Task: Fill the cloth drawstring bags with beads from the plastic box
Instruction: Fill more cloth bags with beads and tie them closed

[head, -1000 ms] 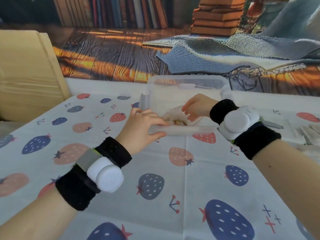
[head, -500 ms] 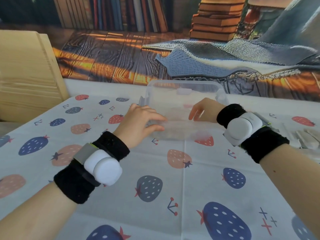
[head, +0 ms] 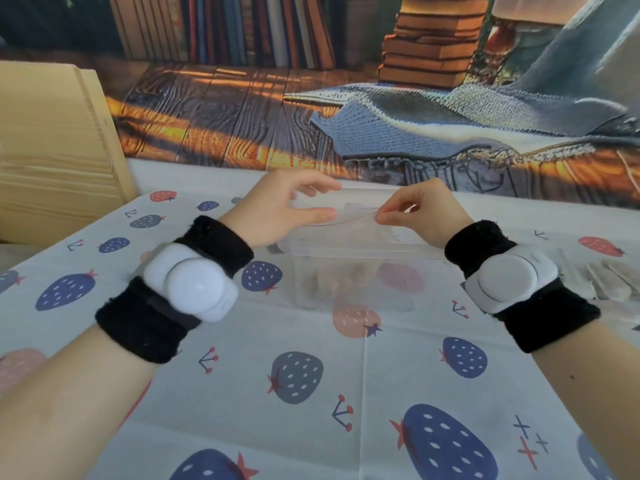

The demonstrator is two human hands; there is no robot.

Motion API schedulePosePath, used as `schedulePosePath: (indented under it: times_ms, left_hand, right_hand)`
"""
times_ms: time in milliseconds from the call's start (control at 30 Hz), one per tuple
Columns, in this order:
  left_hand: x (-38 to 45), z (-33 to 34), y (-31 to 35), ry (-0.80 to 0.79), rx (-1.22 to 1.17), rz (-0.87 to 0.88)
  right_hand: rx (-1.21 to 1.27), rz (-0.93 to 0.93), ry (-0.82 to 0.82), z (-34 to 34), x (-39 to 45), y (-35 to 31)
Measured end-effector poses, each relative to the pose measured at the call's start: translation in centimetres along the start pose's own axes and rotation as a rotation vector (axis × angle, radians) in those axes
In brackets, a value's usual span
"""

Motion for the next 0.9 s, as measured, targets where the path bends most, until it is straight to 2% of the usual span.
schedulePosePath:
  times_ms: [100,200,300,400,500,900]
  left_hand:
    - [1.7,3.0,0.3,-0.087,0.077,-0.013]
    - [2.9,4.9,0.0,-0.080,0.080,-0.054]
    - [3.2,4.5,-0.9,-0.013,-0.003,-0.096]
    - [3.2,4.4,-1.5,-0.035,-0.128,-0.125]
    - [3.2,4.6,-1.5,-0.071,-0.142,-0.120]
    - [2.9,4.8,-1.6,-0.041,-0.122,-0.124]
  right_hand:
    - [-0.005,-0.025,0.037,-0.2,-0.1,-0.3]
    - [-0.001,-0.052,0.062,-0.4,-0.3,-0.5]
    - [0.031,-0.049,0.069,-0.4,-0.4,-0.5]
    - [0.049,-0.040,0.076,-0.6,-0.2,-0.4]
    - [0.078,-0.020,0.076,-0.6,-0.2,-0.2]
    - [0.101,-0.016,0.020,-0.2,0.0,0.2]
Point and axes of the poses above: each hand's wrist, its own x-axis towards the middle knuckle, its own z-axis out of the palm, y = z × x, the point moved 8 cm from there along x, towards the middle knuckle
